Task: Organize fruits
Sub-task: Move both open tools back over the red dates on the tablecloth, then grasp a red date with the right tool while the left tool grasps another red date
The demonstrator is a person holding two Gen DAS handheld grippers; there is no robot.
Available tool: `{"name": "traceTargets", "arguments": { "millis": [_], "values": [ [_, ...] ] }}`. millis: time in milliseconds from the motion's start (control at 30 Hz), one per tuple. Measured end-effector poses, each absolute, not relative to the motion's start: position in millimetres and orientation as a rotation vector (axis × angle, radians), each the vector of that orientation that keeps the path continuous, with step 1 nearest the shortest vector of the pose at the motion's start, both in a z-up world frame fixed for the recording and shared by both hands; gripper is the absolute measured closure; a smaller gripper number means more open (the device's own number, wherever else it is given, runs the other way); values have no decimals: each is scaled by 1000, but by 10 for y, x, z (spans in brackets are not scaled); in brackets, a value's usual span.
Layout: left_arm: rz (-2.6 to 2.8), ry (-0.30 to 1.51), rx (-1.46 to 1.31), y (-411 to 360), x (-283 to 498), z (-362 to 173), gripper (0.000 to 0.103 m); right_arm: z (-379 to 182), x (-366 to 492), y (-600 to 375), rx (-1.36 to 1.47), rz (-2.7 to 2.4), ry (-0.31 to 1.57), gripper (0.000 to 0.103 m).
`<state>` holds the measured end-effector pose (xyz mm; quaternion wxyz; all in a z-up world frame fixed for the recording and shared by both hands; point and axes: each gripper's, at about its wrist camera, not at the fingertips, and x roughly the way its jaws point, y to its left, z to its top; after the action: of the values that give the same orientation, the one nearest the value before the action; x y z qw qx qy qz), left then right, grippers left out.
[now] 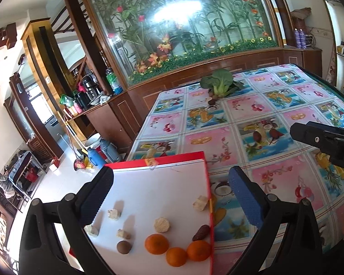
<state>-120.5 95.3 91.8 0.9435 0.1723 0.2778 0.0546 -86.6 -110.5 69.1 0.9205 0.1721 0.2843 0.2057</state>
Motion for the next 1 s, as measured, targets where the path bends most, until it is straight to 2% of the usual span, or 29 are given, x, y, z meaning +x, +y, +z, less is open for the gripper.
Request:
{"name": "traceTargets", "arguments": {
  "millis": [233, 400, 600, 733, 767, 800, 900, 1000],
  "values": [
    [70, 582, 368, 743, -1050, 868, 3, 681, -740, -1215, 306, 372, 609, 43],
    [29, 610, 368, 644, -898, 783, 3, 417, -395, -1242, 173, 287, 761, 43],
    [-79, 783, 354, 524, -341, 397, 3, 201, -81, -1140, 101, 274, 854, 44],
    [-148, 846, 327, 410, -98, 279, 3, 155, 95, -1037, 72, 263, 861, 52],
    [-164, 854, 320, 395, -56, 269, 3, 126, 142, -1004, 54, 263, 873, 56],
    [-151, 868, 327, 382, 10, 252, 3, 101, 187, -967, 36, 263, 884, 64],
    [-126, 865, 351, 399, 112, 239, 3, 45, 243, -880, -5, 255, 889, 67],
    [-100, 862, 349, 511, 166, 277, 3, 27, 274, -844, -28, 238, 885, 79]
  ]
}}
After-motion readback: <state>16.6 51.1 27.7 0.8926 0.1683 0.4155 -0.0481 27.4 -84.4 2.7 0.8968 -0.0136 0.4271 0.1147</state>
